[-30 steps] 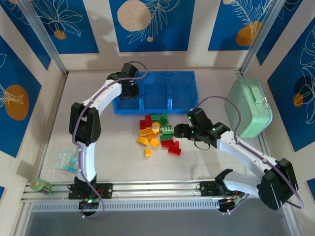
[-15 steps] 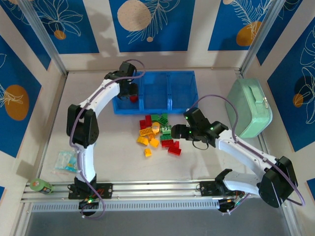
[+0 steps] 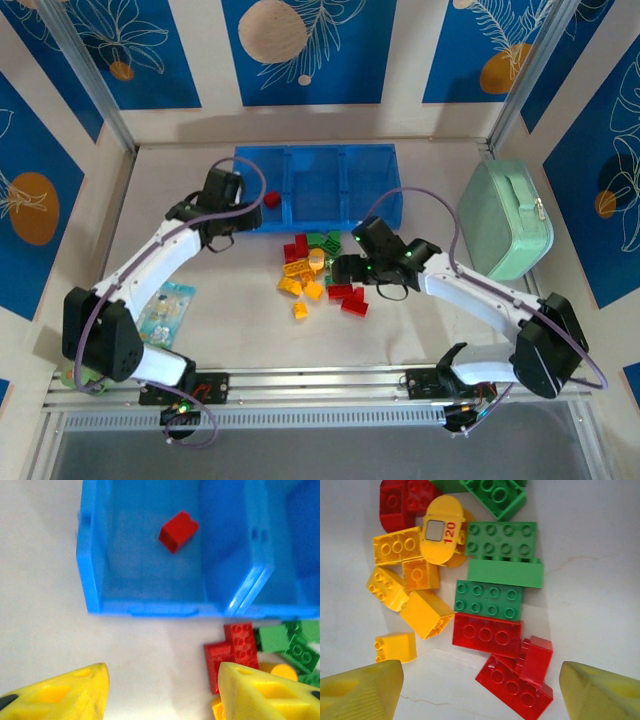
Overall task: Sort the legos into containers by color
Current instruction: Pick up the lego from the center of the table.
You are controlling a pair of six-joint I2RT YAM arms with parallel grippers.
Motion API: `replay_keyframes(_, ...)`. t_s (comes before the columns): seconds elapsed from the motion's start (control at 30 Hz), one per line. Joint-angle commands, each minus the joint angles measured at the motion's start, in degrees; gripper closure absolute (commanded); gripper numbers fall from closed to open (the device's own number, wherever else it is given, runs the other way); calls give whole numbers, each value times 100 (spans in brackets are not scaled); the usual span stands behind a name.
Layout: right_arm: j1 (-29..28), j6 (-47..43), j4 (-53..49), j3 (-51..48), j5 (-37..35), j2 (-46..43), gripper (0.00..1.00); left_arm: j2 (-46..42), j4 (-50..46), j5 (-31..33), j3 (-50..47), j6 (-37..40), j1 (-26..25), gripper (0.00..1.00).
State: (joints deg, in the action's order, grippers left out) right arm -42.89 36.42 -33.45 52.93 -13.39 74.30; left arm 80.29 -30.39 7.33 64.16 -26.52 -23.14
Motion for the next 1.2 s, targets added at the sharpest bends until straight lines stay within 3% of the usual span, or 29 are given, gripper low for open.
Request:
replay_keyframes(0.0,-235,-185,-192,356,-82,327,19,-347,253,-136,-639,-260,-116,41)
replay_keyframes(0.37,-1105,-1158,-658,1402,-399,1836,26,-1727,768,-473,-2412,-771,-244,41)
replay_keyframes(0.73,-1136,-2080,-1105,2285,-175,2838,32,-2466,562,-470,-2746,-881,-252,41)
replay_keyframes(1.03,-1172,-2256,-1210,2536,-106,3307,34,-2640,520,-467,-2866,-917,-250,41)
replay_keyframes(1.17,-1200,-2288,-1230,2615,-106,3489,39,-2587,566,-514,-2872,-922,-252,41)
